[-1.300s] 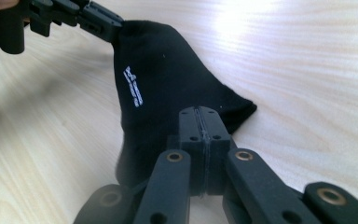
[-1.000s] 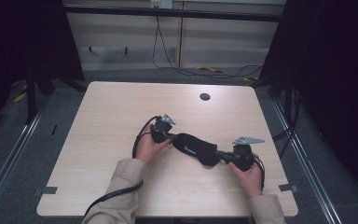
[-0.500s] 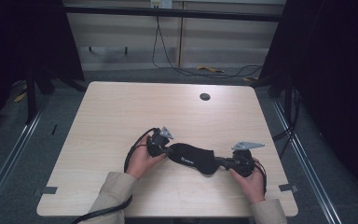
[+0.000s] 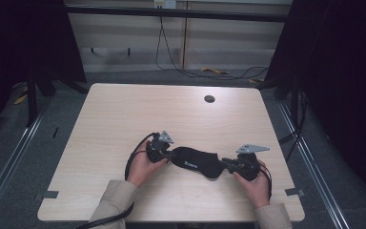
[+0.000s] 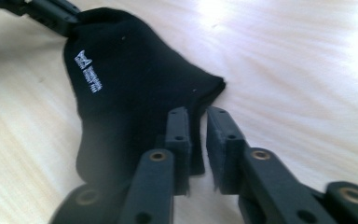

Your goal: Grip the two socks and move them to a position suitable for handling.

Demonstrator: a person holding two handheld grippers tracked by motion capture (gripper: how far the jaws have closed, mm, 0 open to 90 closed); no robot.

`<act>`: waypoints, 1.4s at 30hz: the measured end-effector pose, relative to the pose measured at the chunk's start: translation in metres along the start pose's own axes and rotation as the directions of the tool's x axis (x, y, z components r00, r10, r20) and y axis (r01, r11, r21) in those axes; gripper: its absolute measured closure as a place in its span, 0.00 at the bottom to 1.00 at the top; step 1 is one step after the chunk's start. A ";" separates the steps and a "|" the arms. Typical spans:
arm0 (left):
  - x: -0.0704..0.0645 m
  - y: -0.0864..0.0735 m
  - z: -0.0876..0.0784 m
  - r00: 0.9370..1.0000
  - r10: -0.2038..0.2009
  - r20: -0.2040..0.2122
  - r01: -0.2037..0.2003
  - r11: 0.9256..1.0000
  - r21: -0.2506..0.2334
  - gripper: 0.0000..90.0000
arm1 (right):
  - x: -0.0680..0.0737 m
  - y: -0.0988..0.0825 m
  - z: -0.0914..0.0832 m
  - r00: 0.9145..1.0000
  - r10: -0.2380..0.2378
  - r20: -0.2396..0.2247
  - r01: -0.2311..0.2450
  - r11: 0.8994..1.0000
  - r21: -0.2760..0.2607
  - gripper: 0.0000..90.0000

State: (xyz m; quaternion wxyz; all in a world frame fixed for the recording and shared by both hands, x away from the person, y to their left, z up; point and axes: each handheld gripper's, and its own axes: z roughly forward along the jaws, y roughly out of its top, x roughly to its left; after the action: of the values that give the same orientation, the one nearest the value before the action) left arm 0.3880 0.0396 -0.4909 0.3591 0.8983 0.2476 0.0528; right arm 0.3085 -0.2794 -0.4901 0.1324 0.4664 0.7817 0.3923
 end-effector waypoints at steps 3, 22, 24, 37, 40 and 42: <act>0.001 0.000 -0.006 1.000 -0.003 -0.020 0.002 0.999 -0.042 0.78 | 0.000 0.003 -0.009 0.999 0.014 0.044 -0.012 0.998 -0.059 0.89; 0.013 0.003 0.004 0.995 -0.074 -0.060 0.070 0.996 -0.055 0.77 | 0.008 0.003 0.007 0.995 -0.088 0.047 0.087 0.996 0.032 0.97; 0.011 0.002 0.008 0.996 -0.063 -0.063 0.061 0.997 -0.041 0.77 | 0.008 0.003 0.007 0.995 -0.087 0.046 0.085 0.996 0.032 0.97; -0.002 0.010 0.010 0.998 0.021 -0.065 -0.020 1.000 0.020 0.96 | 0.008 0.002 0.007 0.995 -0.090 0.046 0.089 0.996 0.030 0.97; 0.000 0.013 0.005 0.997 0.003 -0.071 -0.002 1.000 0.010 1.00 | 0.008 0.002 0.008 0.995 -0.087 0.041 0.086 0.996 0.026 0.97; 0.002 0.015 -0.001 0.997 -0.013 -0.073 0.013 1.000 -0.007 1.00 | 0.007 0.002 0.008 0.996 -0.085 0.040 0.084 0.996 0.025 0.97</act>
State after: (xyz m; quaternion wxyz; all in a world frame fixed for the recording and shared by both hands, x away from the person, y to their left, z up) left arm 0.3951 0.0319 -0.4806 0.3531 0.8930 0.2661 0.0841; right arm 0.3101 -0.2691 -0.4926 0.1595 0.4425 0.8022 0.3676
